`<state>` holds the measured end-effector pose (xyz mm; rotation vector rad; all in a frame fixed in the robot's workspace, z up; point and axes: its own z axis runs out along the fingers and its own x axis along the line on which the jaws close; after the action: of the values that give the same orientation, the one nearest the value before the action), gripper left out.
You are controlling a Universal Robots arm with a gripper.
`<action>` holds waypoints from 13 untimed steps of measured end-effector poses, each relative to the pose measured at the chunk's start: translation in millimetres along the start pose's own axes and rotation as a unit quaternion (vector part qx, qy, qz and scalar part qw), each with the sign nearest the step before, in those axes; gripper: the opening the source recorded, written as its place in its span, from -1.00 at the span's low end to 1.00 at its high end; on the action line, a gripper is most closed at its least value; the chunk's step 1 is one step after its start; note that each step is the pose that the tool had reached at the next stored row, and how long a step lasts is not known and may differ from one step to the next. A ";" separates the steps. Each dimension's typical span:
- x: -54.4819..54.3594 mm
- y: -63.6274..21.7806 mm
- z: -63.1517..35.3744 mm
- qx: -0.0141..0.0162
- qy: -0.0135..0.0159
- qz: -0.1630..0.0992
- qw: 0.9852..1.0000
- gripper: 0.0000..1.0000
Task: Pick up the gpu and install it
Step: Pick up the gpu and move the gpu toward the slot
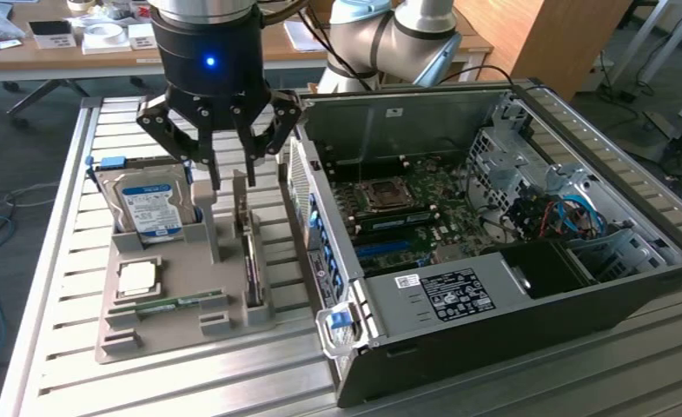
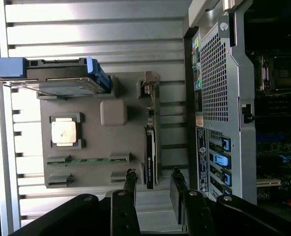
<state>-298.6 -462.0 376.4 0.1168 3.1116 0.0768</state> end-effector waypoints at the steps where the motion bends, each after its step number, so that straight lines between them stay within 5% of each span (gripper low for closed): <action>1: 0.0 0.0 0.9 0.000 0.000 0.000 1.000 -0.17; 13: 0.2 -0.4 7.5 0.000 0.000 0.000 1.000 -0.17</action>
<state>-298.5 -462.0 368.9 0.1168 3.1117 0.0774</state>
